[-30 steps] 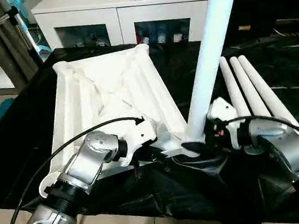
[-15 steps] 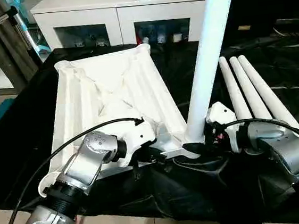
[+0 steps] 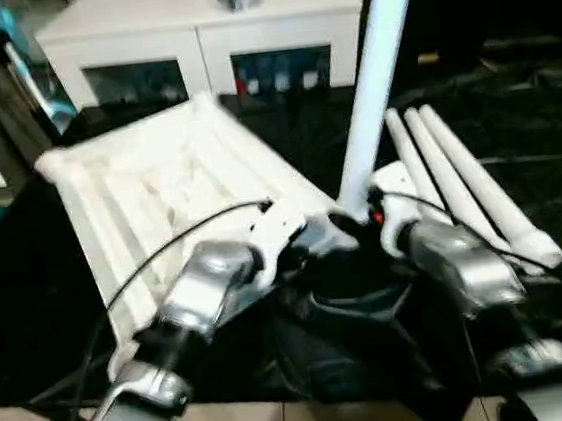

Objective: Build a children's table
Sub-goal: Rotate leg to tighten

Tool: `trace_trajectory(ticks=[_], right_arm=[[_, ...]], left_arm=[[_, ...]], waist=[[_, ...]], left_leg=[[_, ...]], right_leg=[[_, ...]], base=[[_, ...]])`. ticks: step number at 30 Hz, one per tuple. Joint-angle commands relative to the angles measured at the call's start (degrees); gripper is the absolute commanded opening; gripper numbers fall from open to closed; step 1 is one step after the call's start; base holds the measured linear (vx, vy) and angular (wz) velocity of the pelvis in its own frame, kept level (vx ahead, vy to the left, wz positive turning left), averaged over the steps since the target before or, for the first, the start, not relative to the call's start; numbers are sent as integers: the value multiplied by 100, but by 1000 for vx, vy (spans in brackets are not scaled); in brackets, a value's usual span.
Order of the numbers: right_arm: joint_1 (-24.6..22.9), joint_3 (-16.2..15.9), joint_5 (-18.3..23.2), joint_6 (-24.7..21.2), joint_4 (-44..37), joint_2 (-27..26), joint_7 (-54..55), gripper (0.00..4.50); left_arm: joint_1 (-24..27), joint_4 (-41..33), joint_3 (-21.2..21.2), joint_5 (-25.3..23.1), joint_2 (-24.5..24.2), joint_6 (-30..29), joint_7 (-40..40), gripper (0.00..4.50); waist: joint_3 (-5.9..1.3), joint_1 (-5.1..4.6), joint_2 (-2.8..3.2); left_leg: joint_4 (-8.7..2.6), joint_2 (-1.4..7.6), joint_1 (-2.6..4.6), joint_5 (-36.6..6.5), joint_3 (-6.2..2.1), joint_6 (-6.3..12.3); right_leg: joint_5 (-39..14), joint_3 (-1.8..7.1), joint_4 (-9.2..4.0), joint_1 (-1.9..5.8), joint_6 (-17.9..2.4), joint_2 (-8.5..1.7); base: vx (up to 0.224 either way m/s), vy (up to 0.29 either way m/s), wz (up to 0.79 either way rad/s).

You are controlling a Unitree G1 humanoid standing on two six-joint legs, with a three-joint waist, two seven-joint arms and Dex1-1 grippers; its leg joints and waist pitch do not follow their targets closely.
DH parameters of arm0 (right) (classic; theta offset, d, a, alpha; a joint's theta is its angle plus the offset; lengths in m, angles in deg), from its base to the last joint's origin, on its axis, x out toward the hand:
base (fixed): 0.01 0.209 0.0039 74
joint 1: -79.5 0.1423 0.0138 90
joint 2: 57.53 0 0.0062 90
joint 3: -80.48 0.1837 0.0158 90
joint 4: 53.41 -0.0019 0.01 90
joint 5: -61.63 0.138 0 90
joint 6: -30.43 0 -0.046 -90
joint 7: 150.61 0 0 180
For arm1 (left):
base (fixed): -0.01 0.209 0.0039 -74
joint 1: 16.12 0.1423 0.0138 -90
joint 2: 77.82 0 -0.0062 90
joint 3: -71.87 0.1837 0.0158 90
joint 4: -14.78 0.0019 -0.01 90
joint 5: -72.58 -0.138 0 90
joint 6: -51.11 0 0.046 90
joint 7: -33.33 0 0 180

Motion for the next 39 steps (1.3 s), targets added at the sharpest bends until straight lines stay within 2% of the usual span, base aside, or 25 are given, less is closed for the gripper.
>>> trace_trajectory(ticks=[1, 2, 4, 6, 9, 11, 13, 14, 15, 16, 17, 19, 20, 21, 22, 23, 24, 25, 27, 31, 32, 36, 39], right_arm=[[-22, -323, -5, -279, 695, -545, 105, 273], [-5, -372, -63, -221, 729, -543, 79, 273], [81, -307, -103, -109, 883, -583, 114, 343], [188, -187, -91, -37, 1019, -597, 109, 352], [248, -192, -133, 94, 1042, -539, 101, 377], [292, -219, -189, 224, 1045, -478, 90, 386], [285, -275, -246, 339, 915, -362, -68, 386], [282, -286, -267, 368, 877, -329, -120, 386], [269, -290, -272, 402, 811, -282, -215, 386], [128, -398, -241, 461, 350, -43, -662, 386], [106, -415, -238, 473, 280, -6, -731, 386], [26, -479, -228, 525, 57, 116, -962, 386], [-11, -512, -224, 555, -41, 171, -1067, 386], [-246, -667, -162, 591, -589, 536, -1659, 386], [-246, -667, -162, 591, -589, 536, -1659, 386], [-405, -760, -94, 583, -934, 780, -2045, 386], [-619, -871, 7, 595, -1346, 1104, -2562, 386], [-724, -929, 53, 624, -1525, 1252, -2807, 386], [-908, -1035, 129, 598, -1801, 1529, -3225, 386], [-1048, -1000, 240, 503, -1963, 1688, -3482, 386], [-1080, -997, 264, 488, -2005, 1720, -3532, 370], [-1172, -1041, 340, 375, -2199, 1812, -3693, 352], [-1245, -1086, 399, 246, -2362, 1883, -3793, 319]], left_arm=[[-180, -152, 253, 23, 405, 10, -32, 0], [-165, -206, 295, 7, 407, 29, 3, 0], [-158, -229, 345, -27, 406, 73, 41, 0], [-113, -259, 368, -56, 352, 146, 72, 0], [-37, -365, 405, -41, 252, 250, 211, 0], [28, -461, 420, -30, 183, 293, 317, 0], [120, -604, 459, -24, 69, 363, 492, 0], [146, -643, 471, -28, 37, 390, 544, 0], [185, -702, 474, -29, -7, 393, 605, 0], [291, -861, 485, 18, -170, 450, 826, 0], [306, -886, 488, 28, -196, 449, 855, 0], [348, -955, 499, 56, -277, 466, 948, 0], [364, -981, 506, 67, -312, 485, 988, 0], [444, -1102, 520, 133, -521, 646, 1261, 0], [444, -1102, 520, 133, -521, 646, 1261, 0], [488, -1161, 525, 180, -645, 759, 1450, 0], [537, -1232, 530, 232, -787, 818, 1672, 0], [560, -1267, 539, 242, -843, 847, 1765, 0], [600, -1321, 560, 274, -947, 872, 1953, 0], [696, -1497, 646, 409, -1167, 1040, 2444, 0], [720, -1541, 682, 439, -1238, 1096, 2576, 0], [752, -1535, 727, 414, -1394, 1178, 2729, 0], [763, -1500, 716, 399, -1484, 1239, 2828, 0]], waist=[[-303, 4, -25], [-305, -17, -36], [-298, -48, -38], [-301, -60, -30], [-310, -40, -34], [-328, -32, -47], [-359, -10, -33], [-364, -18, -32], [-369, -11, -42], [-370, -4, -40], [-372, 18, -57], [-395, 40, -49], [-402, 48, -49], [-409, 80, -45], [-428, 115, -42], [-415, 130, -45], [-420, 172, -34], [-421, 209, -33], [-413, 265, -20], [-378, 274, -2], [-373, 261, -21], [-352, 266, -16], [-341, 264, -8]], left_leg=[[-489, 211, 120, -2208, -151, -78], [-491, 215, 124, -2314, -164, -98], [-508, 217, 139, -2563, -190, -133], [-516, 219, 132, -2614, -208, -134], [-522, 230, 139, -2574, -199, -114], [-528, 242, 121, -2440, -191, -91], [-518, 254, 109, -2236, -179, -65], [-518, 253, 63, -2024, -165, -7], [-509, 247, 62, -1902, -150, 53], [-495, 249, 69, -1845, -140, 93], [-492, 251, 52, -1759, -145, 129], [-457, 260, 43, -1367, -120, 282], [-453, 257, 36, -1305, -124, 304], [-439, 258, 38, -1172, -122, 345], [-407, 268, 42, -958, -112, 444], [-410, 265, 35, -924, -112, 490], [-399, 280, 60, -884, -104, 544], [-393, 284, 63, -889, -105, 589], [-396, 302, 73, -923, -93, 618], [-442, 301, 76, -1314, -105, 415], [-457, 303, 65, -1416, -111, 357], [-468, 293, 92, -1649, -106, 223], [-486, 297, 101, -1797, -116, 131]], right_leg=[[-2529, 148, -546, 163, -926, -296], [-2614, 141, -555, 156, -902, -302], [-2852, 116, -596, 148, -781, -306], [-2827, 106, -595, 155, -791, -312], [-2587, 118, -585, 144, -871, -312], [-2306, 128, -556, 156, -947, -311], [-1913, 141, -505, 173, -1066, -314], [-1588, 147, -468, 200, -1143, -306], [-1473, 138, -458, 206, -1183, -296], [-1419, 147, -453, 207, -1227, -306], [-1359, 143, -450, 237, -1211, -308], [-911, 161, -391, 228, -1328, -300], [-833, 154, -377, 245, -1357, -297], [-669, 148, -359, 258, -1384, -289], [-348, 157, -308, 250, -1433, -285], [-264, 152, -313, 260, -1453, -274], [-161, 157, -297, 245, -1494, -280], [-138, 153, -287, 264, -1496, -275], [-221, 161, -291, 246, -1510, -287], [-788, 166, -353, 239, -1452, -299], [-888, 172, -352, 247, -1426, -300], [-1280, 187, -390, 213, -1335, -293], [-1535, 191, -412, 200, -1262, -296]], base=[[0, 0, 0], [0, 0, 0], [0, 0, 0], [0, 0, 0], [0, 0, 0], [0, 0, 0], [0, 0, 0], [0, 0, 0], [0, 0, 0], [0, 0, 0], [0, 0, 0], [0, 0, 0], [0, 0, 0], [0, 0, 0], [0, 0, 0], [0, 0, 0], [0, 0, 0], [0, 0, 0], [0, 0, 0], [0, 0, 0], [0, 0, 0], [0, 0, 0], [0, 0, 0]])
